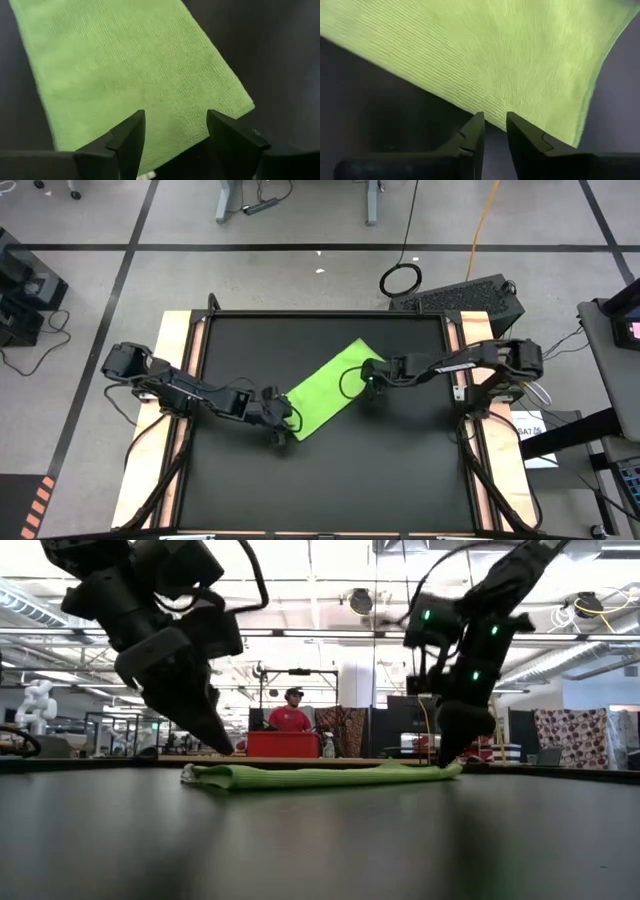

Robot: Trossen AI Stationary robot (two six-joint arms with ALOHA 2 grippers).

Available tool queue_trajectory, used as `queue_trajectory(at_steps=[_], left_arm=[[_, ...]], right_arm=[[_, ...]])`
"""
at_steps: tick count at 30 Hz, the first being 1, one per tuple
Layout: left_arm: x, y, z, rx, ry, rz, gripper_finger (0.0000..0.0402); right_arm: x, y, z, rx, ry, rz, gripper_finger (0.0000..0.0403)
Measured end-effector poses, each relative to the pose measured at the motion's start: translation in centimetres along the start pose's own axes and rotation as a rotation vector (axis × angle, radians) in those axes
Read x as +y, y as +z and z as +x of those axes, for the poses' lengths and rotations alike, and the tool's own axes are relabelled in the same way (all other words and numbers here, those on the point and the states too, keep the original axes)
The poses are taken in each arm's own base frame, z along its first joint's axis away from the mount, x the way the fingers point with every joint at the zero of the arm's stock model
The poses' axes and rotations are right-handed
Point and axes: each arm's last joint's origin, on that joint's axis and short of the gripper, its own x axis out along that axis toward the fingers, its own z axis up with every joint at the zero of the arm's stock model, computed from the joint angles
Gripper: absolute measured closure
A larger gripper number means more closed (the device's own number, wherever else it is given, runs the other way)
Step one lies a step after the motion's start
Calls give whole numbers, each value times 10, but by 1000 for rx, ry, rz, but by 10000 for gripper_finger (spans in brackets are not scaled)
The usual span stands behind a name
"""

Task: Roll towel into tight, uniform cylinder
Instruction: Roll the green towel

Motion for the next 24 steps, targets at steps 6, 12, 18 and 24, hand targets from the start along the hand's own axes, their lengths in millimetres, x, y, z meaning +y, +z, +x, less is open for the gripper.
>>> queue_trajectory(at_steps=[6, 12, 18, 24], left_arm=[[8, -2, -2, 49, 167, 174, 183], [25, -3, 1, 102, 209, 241, 183], [32, -8, 11, 168, 121, 215, 183], [22, -10, 23, 157, 13, 142, 183]], right_arm=[[8, 13, -31, -214, 109, 17, 330], [51, 41, -44, -548, 395, -6, 330], [91, 55, -32, -729, 504, 10, 330], [122, 57, -8, -649, 600, -14, 330]])
